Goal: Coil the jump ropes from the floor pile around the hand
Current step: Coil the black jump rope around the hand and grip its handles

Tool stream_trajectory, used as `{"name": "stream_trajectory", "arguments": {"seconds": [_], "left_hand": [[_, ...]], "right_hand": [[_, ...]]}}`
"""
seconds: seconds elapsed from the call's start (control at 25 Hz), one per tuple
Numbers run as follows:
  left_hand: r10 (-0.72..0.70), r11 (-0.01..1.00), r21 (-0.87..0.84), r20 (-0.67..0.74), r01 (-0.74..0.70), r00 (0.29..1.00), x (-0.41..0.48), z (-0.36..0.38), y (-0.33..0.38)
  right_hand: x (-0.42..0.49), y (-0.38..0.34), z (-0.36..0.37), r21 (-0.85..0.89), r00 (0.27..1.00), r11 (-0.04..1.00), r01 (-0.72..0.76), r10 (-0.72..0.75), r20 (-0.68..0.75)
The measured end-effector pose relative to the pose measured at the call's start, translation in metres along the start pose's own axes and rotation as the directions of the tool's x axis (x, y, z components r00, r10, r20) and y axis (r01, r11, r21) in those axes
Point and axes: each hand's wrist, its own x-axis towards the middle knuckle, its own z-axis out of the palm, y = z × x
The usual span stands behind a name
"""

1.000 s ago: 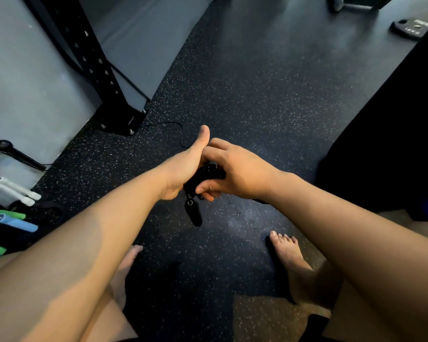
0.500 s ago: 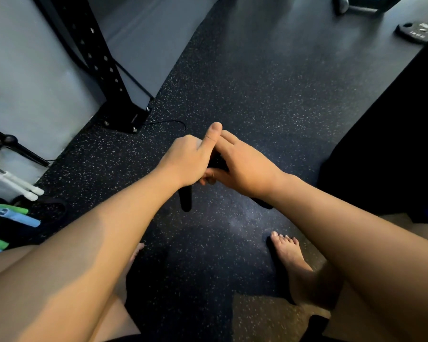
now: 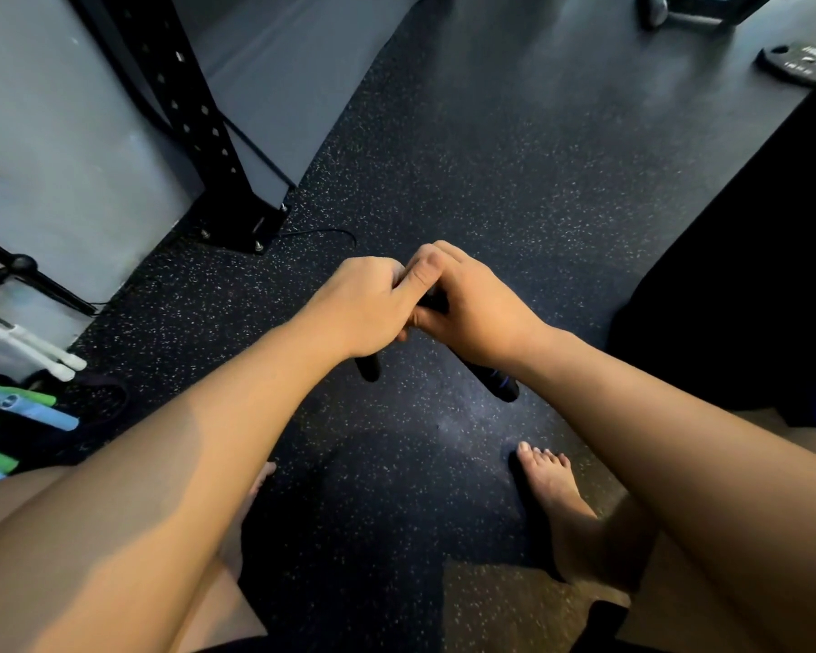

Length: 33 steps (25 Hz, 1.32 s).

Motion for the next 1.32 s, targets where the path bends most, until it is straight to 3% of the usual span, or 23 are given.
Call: {"name": "stream_trajectory", "arguments": {"seconds": [0.2,0.52,0.72,0.84,0.96,1.12,1.32], "left_hand": [[-0.02,0.987,0.164,0.095,0.005,0.995,0.001,-0.01,0.001],[-0.084,0.985,0.166,0.22,0.047,0.972,-0.001,-0.014,-0.001],[-0.087,0.981,0.191,0.247,0.04,0.965,0.002,-0.011,-0.008],[-0.104,0.99,0.116,0.275,0.074,0.956,0.003,-0.01,-0.012],[-0.1,0.995,0.014,0.253,0.1,0.962,0.002,-0.009,-0.012],[-0.111,0.987,0.135,0.201,0.084,0.973,0.0,-0.005,-0.019],[-0.042,0.991,0.13,0.097,0.029,0.994,0.002,-0.003,-0.014]], "right_hand": [[0.0,-0.002,-0.002,0.126,1.0,0.992,0.003,-0.004,0.01],[-0.002,-0.004,-0.017,0.204,0.992,0.979,-0.025,-0.001,0.126],[0.002,-0.001,-0.025,0.015,0.982,1.0,0.004,-0.007,0.191],[0.004,0.003,-0.03,-0.018,0.973,1.0,-0.02,0.023,0.23],[0.001,0.007,-0.022,0.139,0.957,0.986,-0.092,0.049,0.284],[-0.018,0.007,0.011,0.267,0.942,0.943,-0.197,0.107,0.317],[-0.011,0.006,0.008,0.361,0.968,0.909,-0.209,0.139,0.21]]}}
